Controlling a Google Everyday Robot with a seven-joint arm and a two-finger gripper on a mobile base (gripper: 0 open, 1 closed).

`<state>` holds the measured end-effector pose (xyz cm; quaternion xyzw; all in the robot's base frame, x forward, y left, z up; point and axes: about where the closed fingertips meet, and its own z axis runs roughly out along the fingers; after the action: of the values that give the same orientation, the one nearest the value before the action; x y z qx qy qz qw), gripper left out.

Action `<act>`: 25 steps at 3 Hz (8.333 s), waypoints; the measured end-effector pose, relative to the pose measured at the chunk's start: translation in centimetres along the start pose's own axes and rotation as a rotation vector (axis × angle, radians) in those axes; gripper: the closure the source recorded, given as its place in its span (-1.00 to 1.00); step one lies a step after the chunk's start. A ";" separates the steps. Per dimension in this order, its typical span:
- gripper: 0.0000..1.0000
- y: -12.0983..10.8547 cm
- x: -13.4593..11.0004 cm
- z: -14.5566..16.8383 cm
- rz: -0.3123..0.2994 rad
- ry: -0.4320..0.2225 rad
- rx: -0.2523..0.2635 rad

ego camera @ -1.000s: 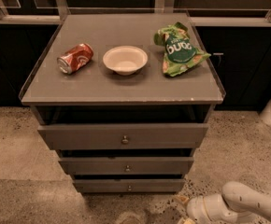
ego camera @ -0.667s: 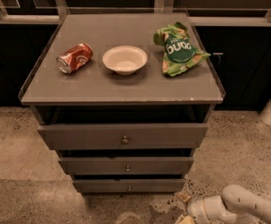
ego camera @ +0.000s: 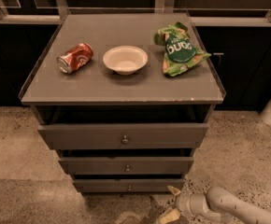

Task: Open bottom drawer

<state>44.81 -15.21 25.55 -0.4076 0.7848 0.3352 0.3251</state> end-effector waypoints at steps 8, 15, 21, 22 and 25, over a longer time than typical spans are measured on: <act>-1.00 -10.2 0.4 7.5 -0.237 0.101 0.166; -1.00 -6.7 3.7 3.4 -0.165 0.147 -0.078; -1.00 -0.5 4.2 3.6 -0.138 0.116 -0.339; -1.00 1.4 4.7 3.8 -0.138 0.103 -0.398; -1.00 4.7 4.9 4.4 -0.141 0.078 -0.482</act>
Offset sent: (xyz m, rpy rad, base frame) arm 0.1245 0.0165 -0.0397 -0.0534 -0.1932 -0.0379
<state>39.54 -11.73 20.43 -0.5398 0.6636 0.4732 0.2105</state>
